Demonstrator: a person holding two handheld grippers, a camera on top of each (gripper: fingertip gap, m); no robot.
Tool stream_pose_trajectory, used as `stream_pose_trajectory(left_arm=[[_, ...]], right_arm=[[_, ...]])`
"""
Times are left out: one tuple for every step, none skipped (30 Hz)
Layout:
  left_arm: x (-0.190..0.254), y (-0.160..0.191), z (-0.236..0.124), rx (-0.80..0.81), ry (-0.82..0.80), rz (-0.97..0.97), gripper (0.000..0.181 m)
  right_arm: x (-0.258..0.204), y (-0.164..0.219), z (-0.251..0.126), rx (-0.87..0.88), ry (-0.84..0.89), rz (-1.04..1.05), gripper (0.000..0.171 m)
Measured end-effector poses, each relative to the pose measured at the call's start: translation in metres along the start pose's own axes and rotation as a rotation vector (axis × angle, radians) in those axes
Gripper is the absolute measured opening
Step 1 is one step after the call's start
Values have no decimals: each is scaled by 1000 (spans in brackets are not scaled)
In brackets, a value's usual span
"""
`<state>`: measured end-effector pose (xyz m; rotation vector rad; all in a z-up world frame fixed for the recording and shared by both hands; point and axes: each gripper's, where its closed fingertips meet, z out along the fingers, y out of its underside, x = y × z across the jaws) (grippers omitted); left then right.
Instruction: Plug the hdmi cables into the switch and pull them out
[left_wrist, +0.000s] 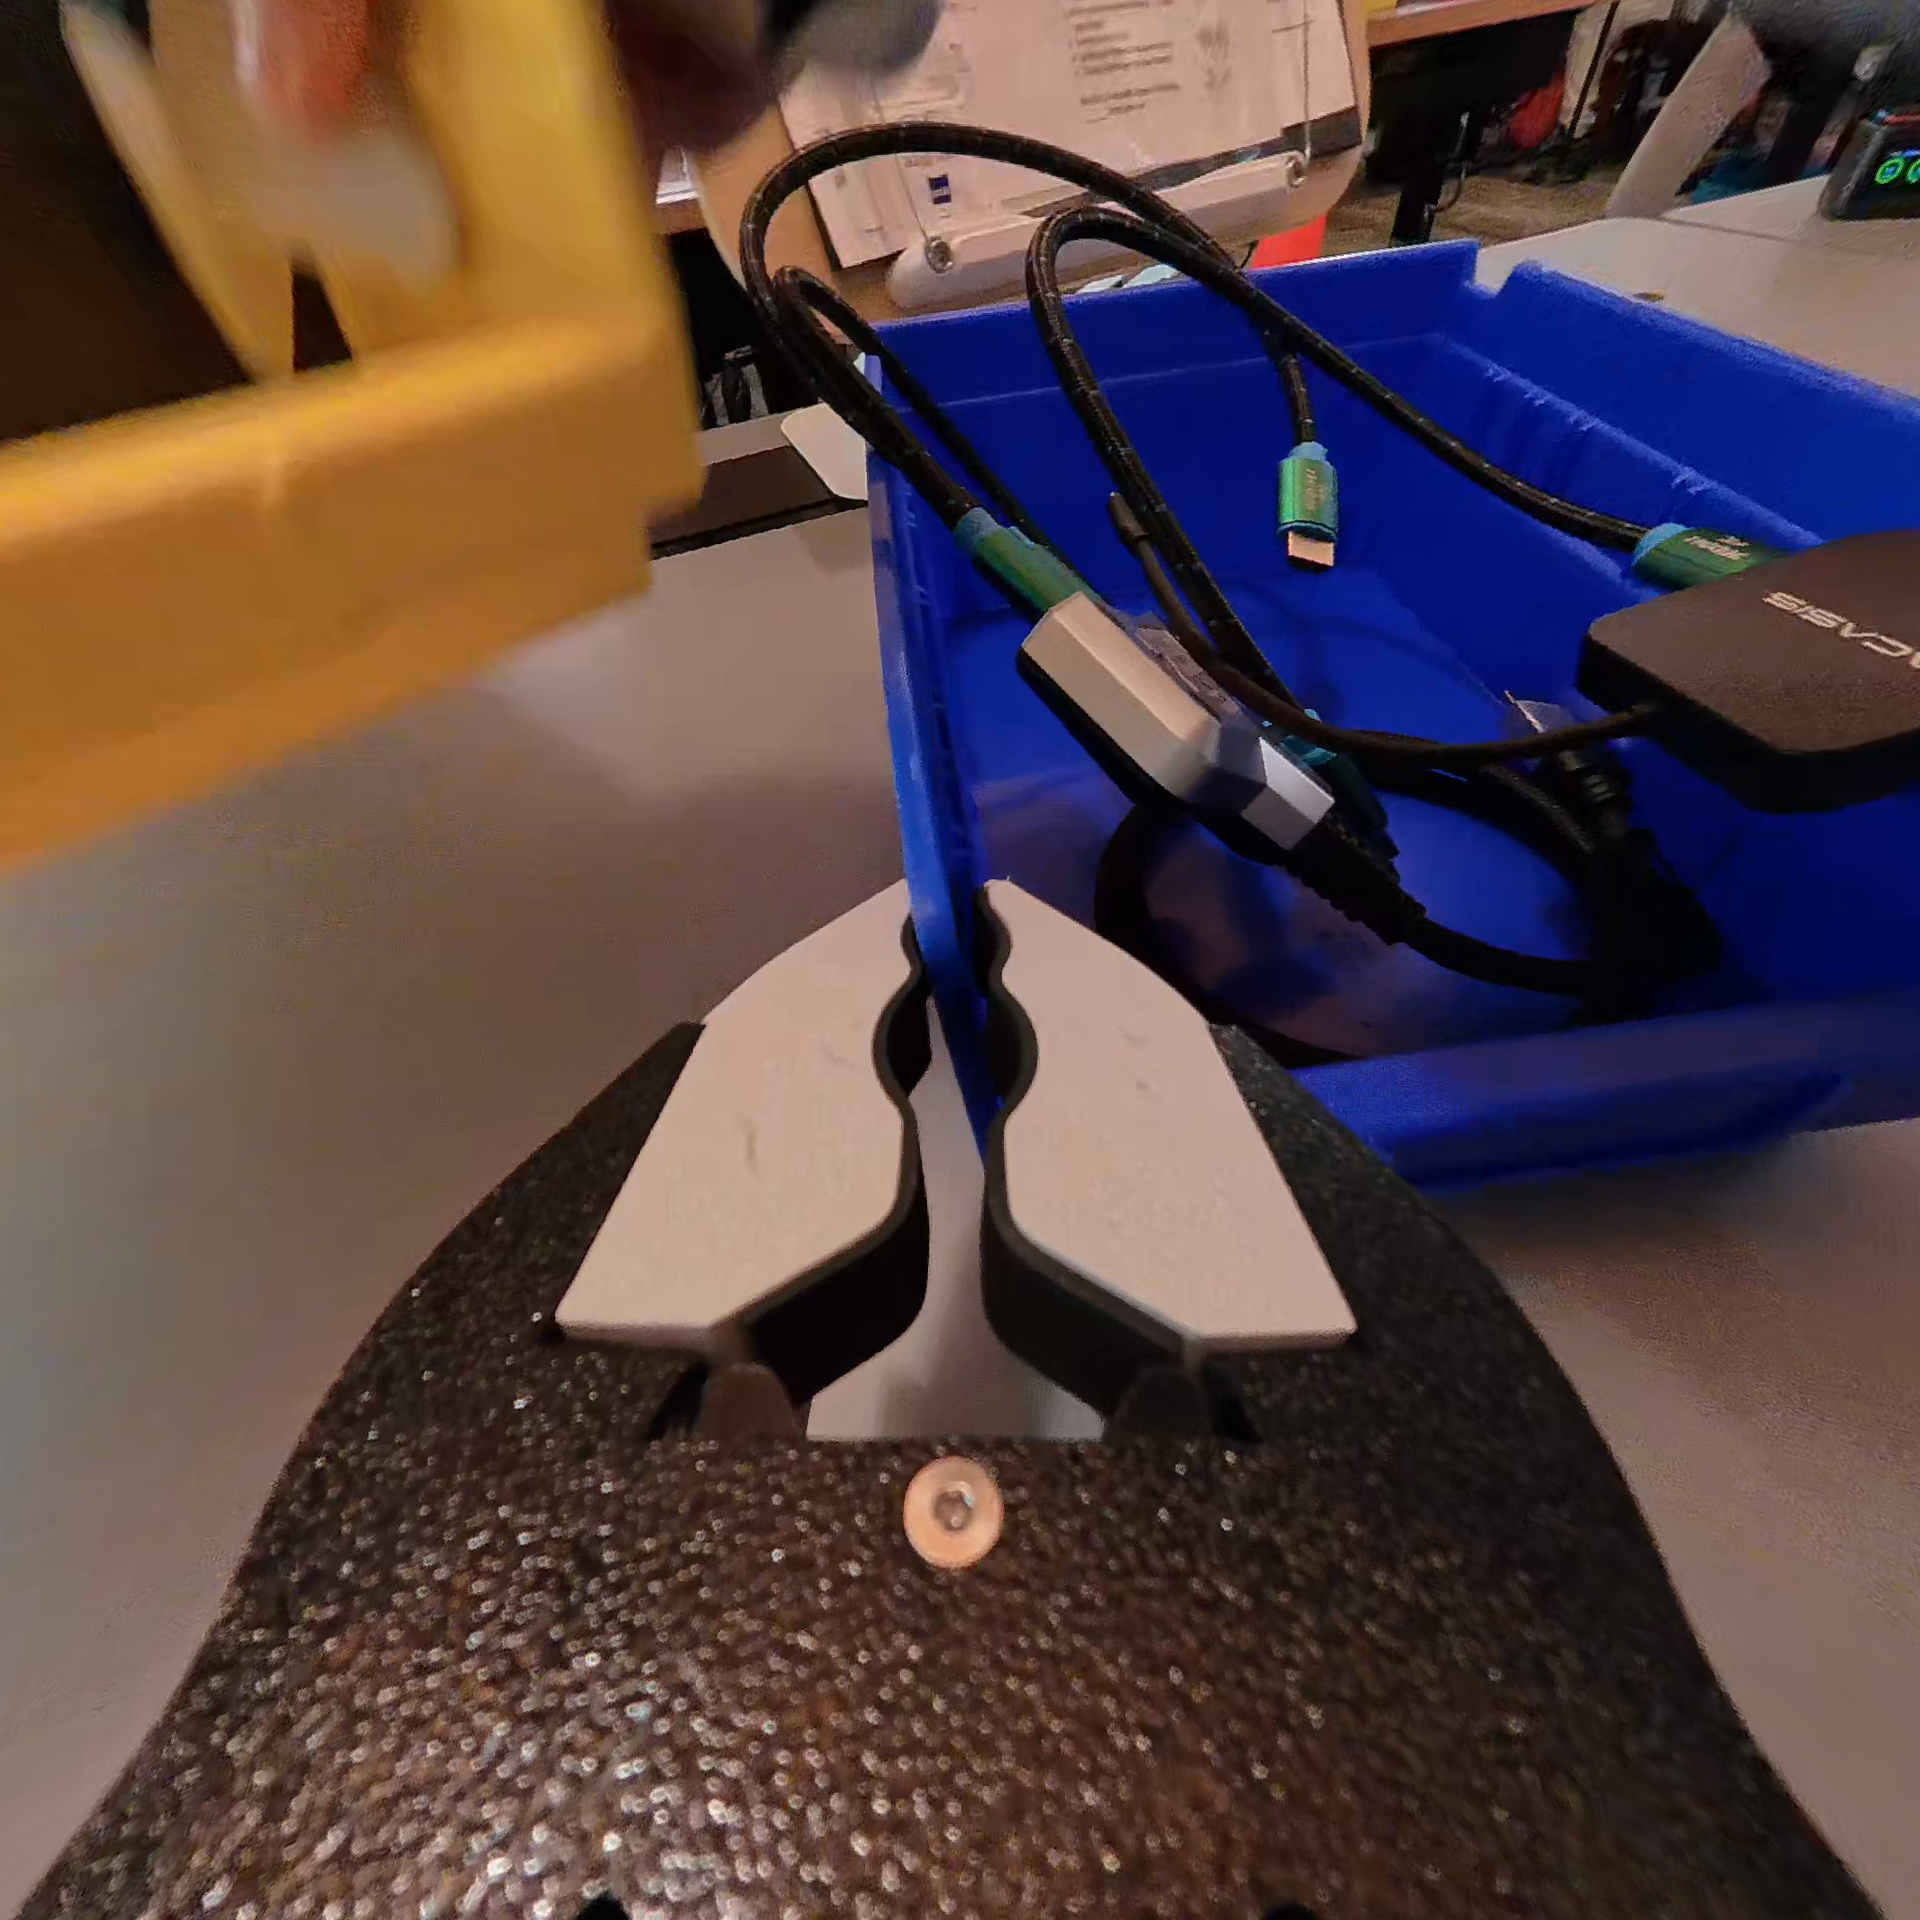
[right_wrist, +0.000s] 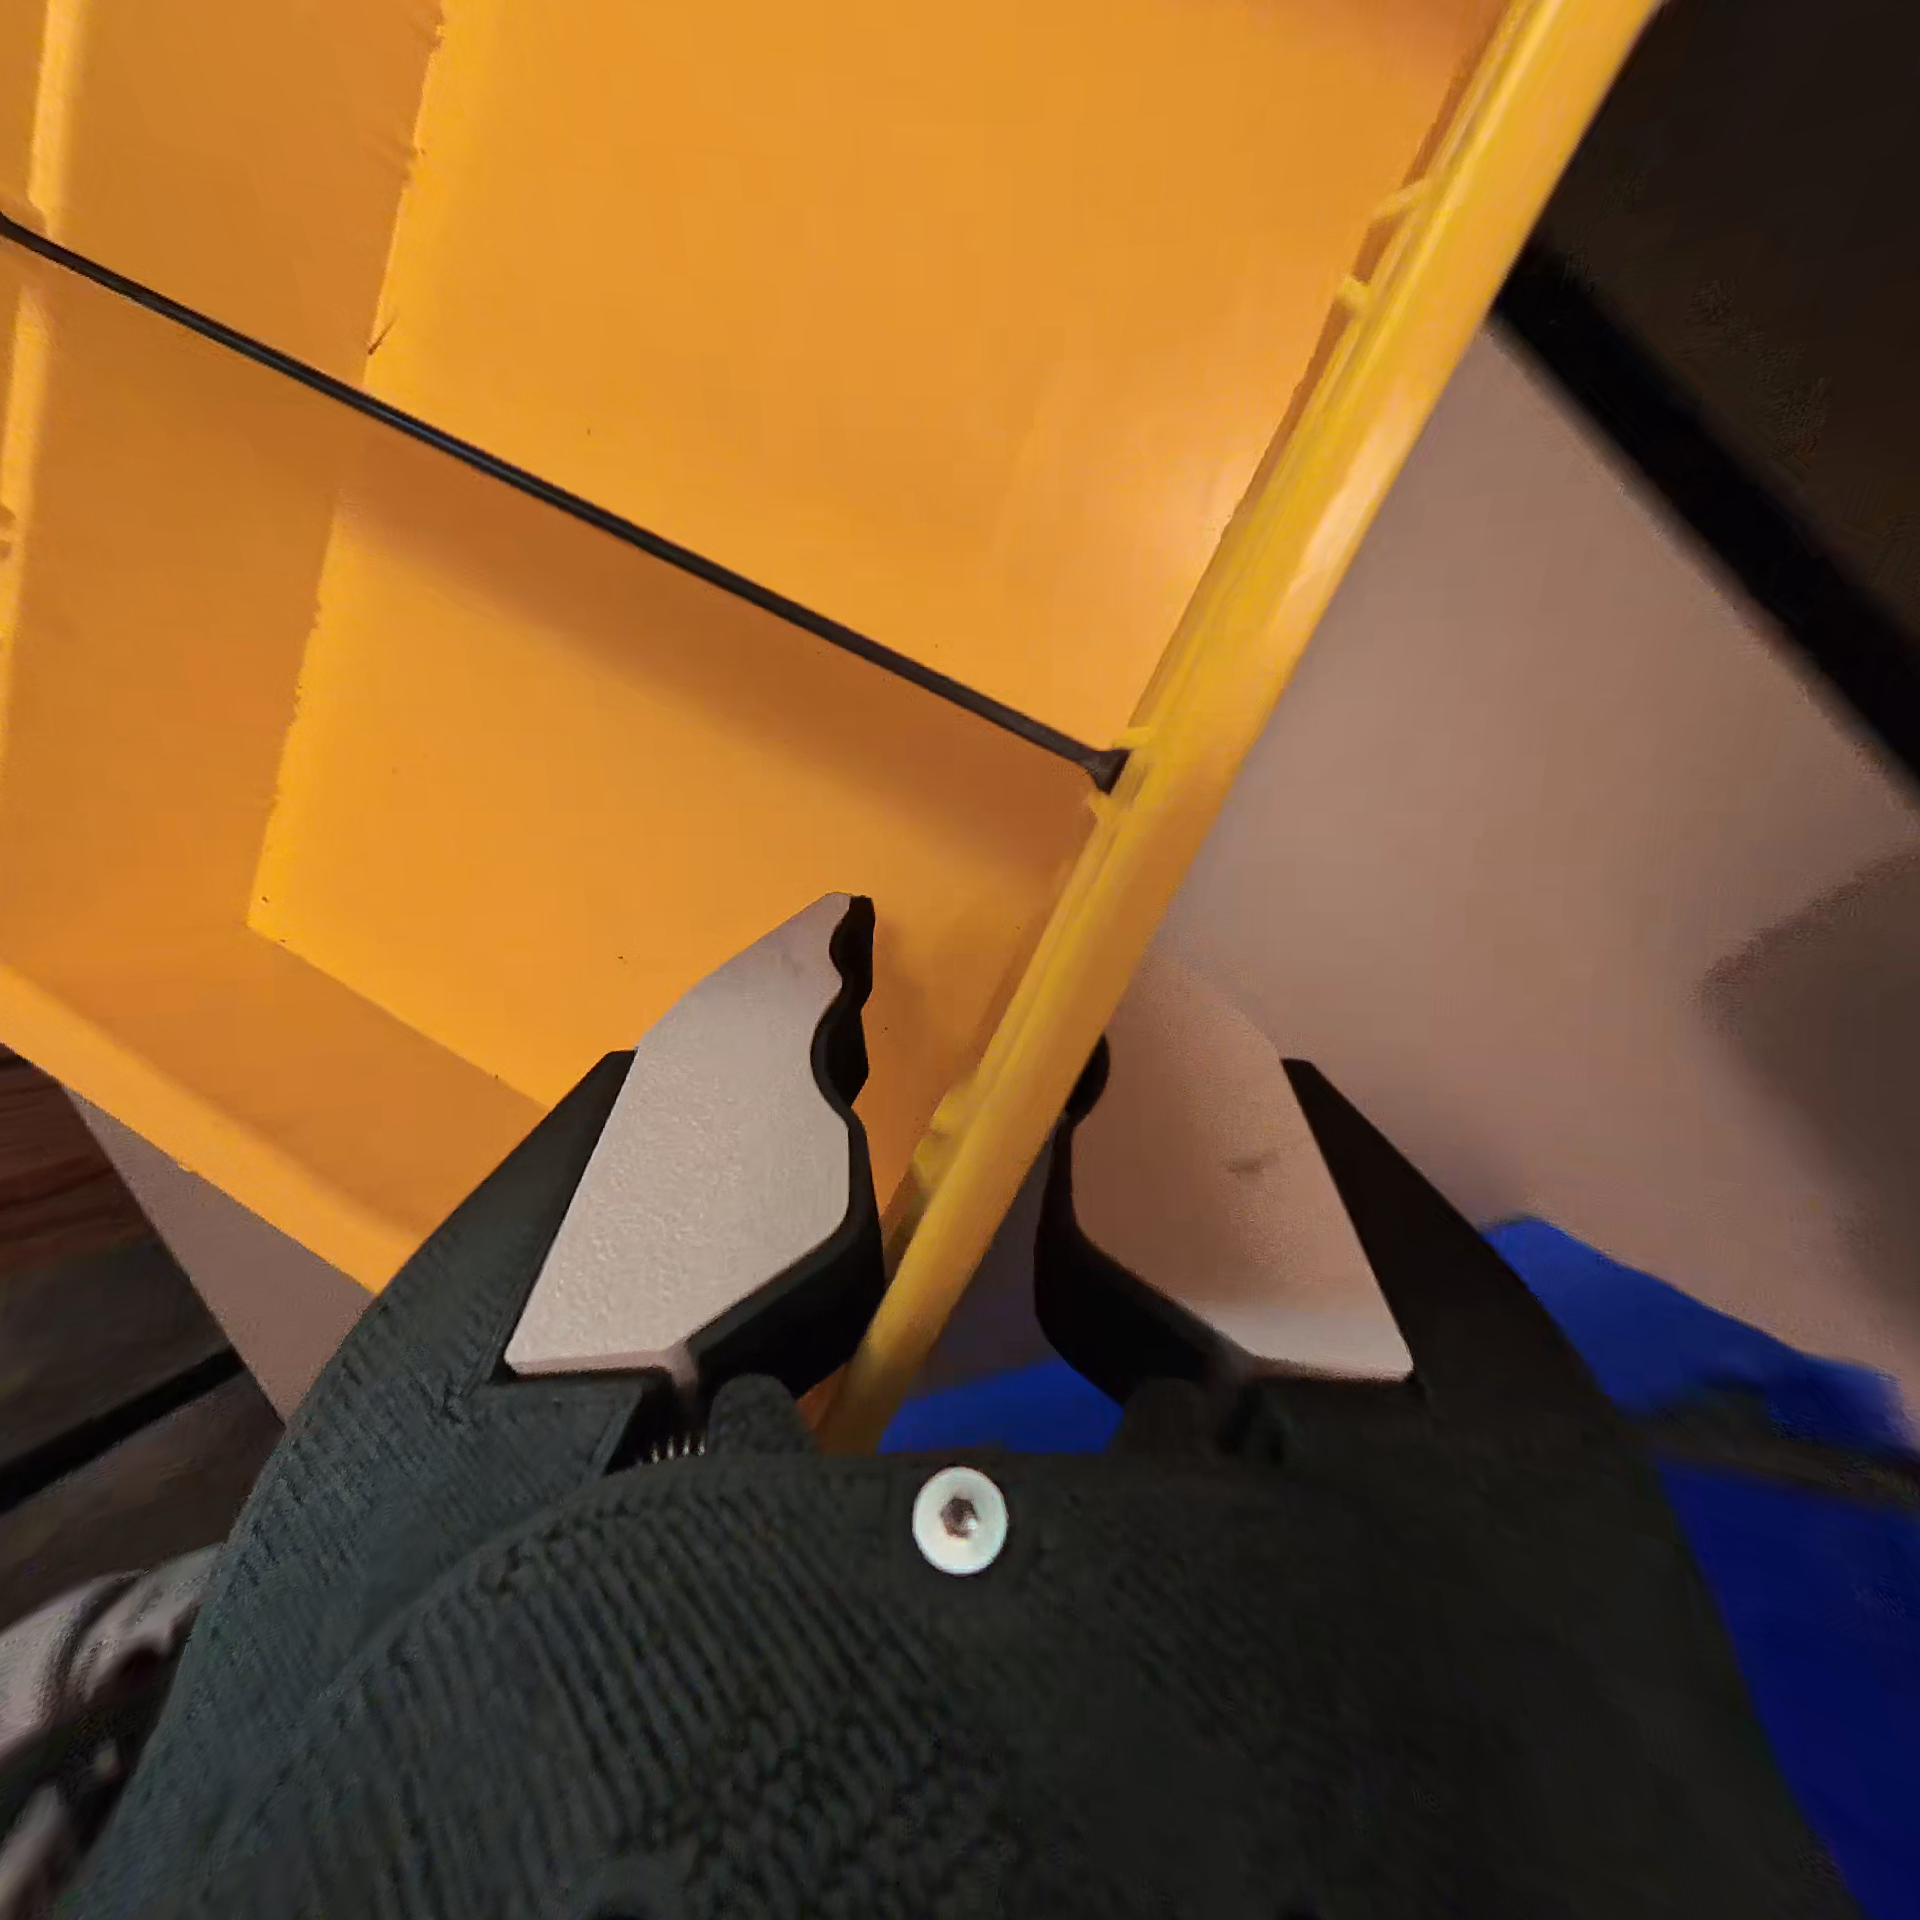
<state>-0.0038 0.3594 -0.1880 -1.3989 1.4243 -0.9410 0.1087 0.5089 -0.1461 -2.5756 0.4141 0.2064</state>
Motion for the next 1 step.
stream_pose_trajectory(left_arm=[[-4,1,-1,-2,-3,-5,5]], right_arm=[[4,-6,-23,30,7,-33,33]])
